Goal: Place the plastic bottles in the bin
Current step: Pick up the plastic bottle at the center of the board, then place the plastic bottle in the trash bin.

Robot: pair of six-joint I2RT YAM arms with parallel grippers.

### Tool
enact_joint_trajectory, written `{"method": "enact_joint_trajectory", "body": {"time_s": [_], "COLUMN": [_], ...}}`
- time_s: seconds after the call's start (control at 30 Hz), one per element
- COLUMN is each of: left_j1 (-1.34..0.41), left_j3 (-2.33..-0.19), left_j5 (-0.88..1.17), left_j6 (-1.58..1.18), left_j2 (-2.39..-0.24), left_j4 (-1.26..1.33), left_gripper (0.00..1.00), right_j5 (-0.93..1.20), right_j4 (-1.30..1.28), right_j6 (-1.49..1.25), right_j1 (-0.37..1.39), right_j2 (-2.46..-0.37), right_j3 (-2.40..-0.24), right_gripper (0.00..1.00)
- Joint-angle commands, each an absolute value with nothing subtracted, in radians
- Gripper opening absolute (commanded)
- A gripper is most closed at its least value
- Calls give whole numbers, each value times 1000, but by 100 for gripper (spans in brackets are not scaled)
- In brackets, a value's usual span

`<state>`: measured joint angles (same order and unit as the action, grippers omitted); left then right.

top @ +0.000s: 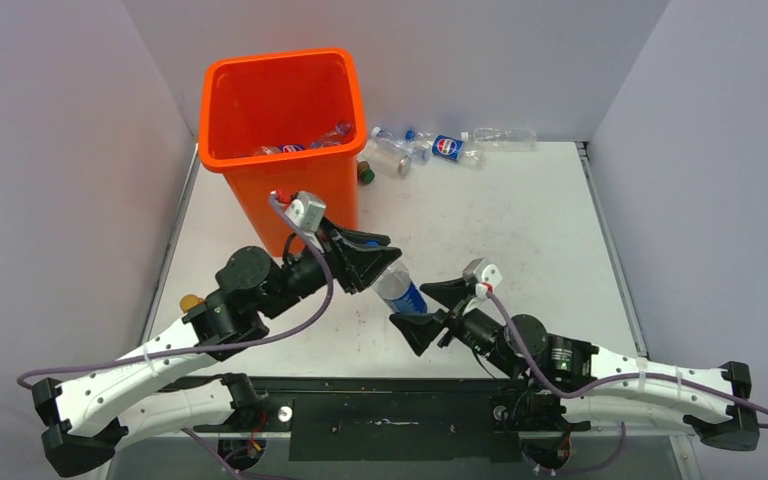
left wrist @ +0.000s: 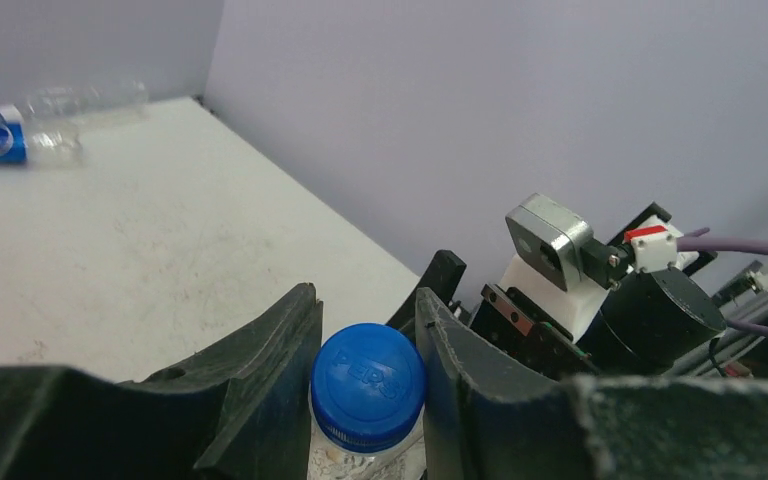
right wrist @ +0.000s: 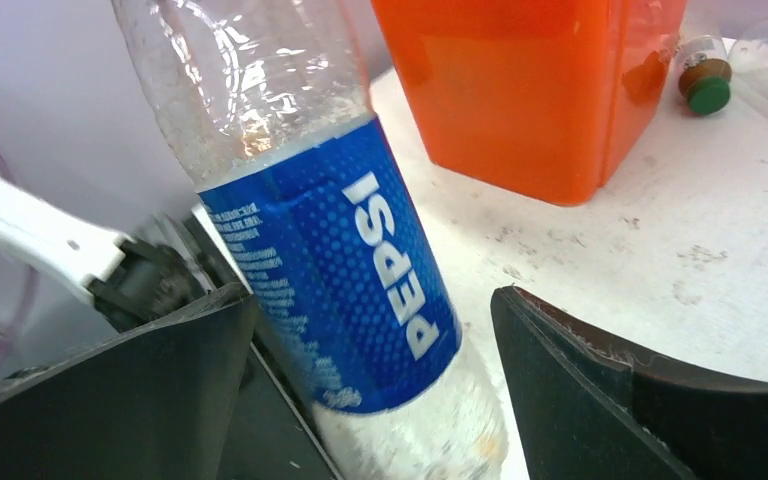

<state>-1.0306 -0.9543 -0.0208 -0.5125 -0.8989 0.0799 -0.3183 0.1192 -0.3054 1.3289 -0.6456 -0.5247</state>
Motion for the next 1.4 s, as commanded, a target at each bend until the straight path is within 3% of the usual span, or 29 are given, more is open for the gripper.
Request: {"method": "enact_joint_trajectory", "body": {"time_s": [0.0, 0.27, 0.5, 0.8, 1.1, 1.37], "left_j1": [-1031, -1029, -989, -506, -343, -289], "left_j3": [-979, -1182, -1416, -1707, -1725, -1701], "left_j5": [-96, -233, -374, -196, -190, -180], "left_j6": [-400, -29, 388, -92, -275, -308], "left_j2": [-816, -800, -968, -1268, -1453, -1559], "left_j4": [221, 285, 417, 260, 196, 58], "left_gripper": [0, 0, 0, 0, 0, 0], "right_j5": [-375, -324, -445, -629, -934, -973], "right_j4": [60, 18, 86, 69, 20, -49], "right_j6": [-512, -573, -474, -455, -618, -650], "right_j1": [1333, 1333, 1331, 1331, 1331, 1329], "right_j2": [-633, -543, -409, -413, -442, -366], "right_j3": [-645, -725, -594, -503, -401, -355], "right_gripper": [90, 90, 90, 90, 90, 90]}}
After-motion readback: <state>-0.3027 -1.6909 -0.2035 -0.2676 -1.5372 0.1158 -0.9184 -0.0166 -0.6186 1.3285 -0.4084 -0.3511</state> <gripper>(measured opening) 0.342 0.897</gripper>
